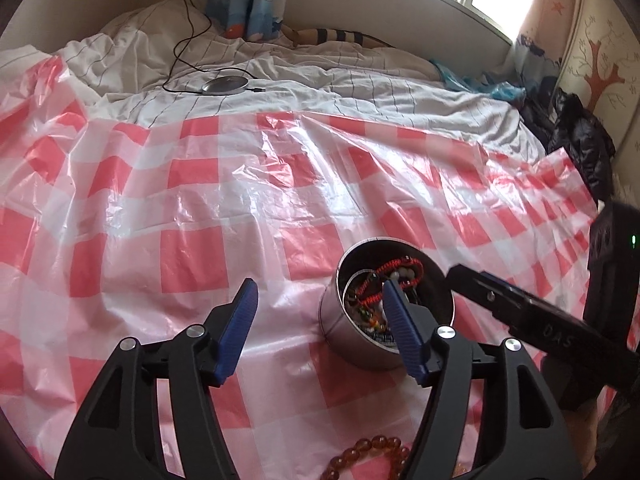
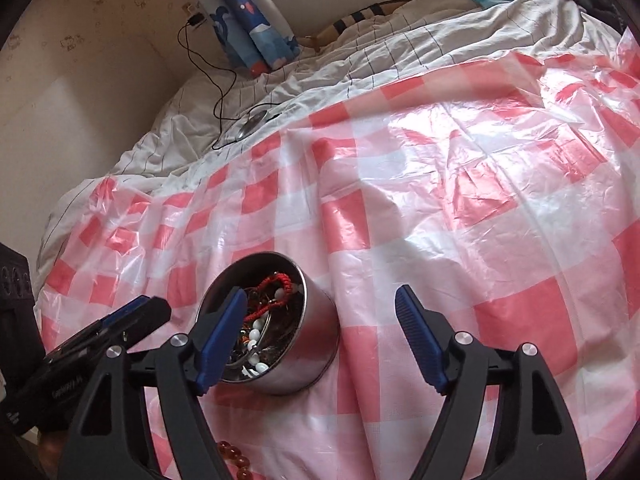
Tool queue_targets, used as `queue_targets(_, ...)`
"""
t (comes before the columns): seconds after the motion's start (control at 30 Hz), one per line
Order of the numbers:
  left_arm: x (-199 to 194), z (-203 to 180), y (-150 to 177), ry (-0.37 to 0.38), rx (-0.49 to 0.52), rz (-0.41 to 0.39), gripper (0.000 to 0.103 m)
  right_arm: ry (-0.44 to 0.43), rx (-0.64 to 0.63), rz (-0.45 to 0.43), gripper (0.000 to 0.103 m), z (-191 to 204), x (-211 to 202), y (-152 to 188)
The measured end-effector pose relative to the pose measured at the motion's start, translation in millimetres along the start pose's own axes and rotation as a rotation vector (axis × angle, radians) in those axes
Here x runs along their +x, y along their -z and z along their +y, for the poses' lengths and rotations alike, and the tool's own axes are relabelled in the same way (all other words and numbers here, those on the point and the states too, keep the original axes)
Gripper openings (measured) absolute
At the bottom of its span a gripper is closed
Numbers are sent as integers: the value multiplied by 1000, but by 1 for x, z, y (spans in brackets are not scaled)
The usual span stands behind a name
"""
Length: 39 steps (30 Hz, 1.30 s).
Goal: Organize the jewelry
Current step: 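Move the left tool to the amber-bead bracelet and close on it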
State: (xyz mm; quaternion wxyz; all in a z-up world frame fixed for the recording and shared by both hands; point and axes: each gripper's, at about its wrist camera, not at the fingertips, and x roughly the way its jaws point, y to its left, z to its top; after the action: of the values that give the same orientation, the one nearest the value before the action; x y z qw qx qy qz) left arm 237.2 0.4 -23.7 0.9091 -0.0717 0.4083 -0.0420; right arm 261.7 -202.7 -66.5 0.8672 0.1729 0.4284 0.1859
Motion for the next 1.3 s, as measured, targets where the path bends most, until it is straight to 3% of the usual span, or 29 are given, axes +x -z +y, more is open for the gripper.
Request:
queue_targets(0.27, -27, -17, 25, -86, 88, -56, 81, 38, -60, -95, 83, 11, -33, 1)
queue_targets(0.6, -59, -17, 40, -194, 178, -128, 91, 22, 42, -127, 86, -10, -64, 8)
queue_targets(1.3, -98, -12, 65, -172, 187, -185, 94, -7, -16, -92, 93, 9, -96, 61)
